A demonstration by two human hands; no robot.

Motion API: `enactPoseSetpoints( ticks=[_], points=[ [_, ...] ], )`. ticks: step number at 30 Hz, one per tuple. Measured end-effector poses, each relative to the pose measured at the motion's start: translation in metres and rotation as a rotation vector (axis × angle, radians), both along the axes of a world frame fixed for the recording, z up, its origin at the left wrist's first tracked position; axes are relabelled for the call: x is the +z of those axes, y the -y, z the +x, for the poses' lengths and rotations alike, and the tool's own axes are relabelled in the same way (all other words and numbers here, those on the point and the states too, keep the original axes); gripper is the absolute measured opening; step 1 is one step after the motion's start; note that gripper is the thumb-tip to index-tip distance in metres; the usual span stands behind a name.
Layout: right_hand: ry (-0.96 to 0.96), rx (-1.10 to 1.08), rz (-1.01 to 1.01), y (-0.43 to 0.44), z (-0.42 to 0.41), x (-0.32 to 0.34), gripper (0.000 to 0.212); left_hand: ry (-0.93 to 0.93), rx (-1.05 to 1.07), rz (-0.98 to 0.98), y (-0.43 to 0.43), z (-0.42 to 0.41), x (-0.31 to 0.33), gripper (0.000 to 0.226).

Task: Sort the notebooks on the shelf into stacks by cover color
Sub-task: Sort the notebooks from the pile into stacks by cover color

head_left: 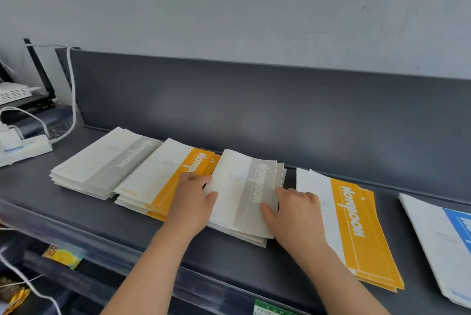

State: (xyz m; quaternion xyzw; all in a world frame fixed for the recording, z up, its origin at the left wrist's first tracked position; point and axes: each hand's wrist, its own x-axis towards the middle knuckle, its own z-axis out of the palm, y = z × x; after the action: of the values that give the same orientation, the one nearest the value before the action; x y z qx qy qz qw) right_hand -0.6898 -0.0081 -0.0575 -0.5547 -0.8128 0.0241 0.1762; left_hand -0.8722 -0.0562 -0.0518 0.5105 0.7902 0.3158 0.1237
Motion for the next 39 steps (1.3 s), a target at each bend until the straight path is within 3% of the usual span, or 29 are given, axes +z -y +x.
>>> enactPoseSetpoints(
  ticks=[5, 9, 19, 25, 30, 39],
  points=[
    [0.013, 0.002, 0.061, 0.004, -0.003, 0.003, 0.027, -0.072, -0.031, -0.015, 0.002, -0.001, 0.001, 0.045],
    [-0.116, -0.01, 0.077, 0.01, 0.005, 0.01, 0.036, -0.186, -0.051, 0.1, 0.004, 0.003, 0.01, 0.044],
    [-0.168, -0.204, 0.093, 0.04, 0.071, 0.01, 0.04, -0.088, -0.351, 0.245, 0.008, 0.074, 0.009, 0.038],
    [-0.165, -0.309, 0.11, 0.05, 0.138, 0.01, 0.032, -0.079, -0.453, 0.26, 0.003, 0.138, 0.008, 0.037],
    [-0.168, -0.355, 0.102, 0.048, 0.209, 0.007, 0.038, -0.054, -0.5, 0.273, -0.008, 0.206, 0.008, 0.032],
    [-0.107, -0.401, 0.088, 0.035, 0.373, 0.014, 0.037, 0.113, -0.488, 0.27, -0.026, 0.358, 0.003, 0.031]
  ],
)
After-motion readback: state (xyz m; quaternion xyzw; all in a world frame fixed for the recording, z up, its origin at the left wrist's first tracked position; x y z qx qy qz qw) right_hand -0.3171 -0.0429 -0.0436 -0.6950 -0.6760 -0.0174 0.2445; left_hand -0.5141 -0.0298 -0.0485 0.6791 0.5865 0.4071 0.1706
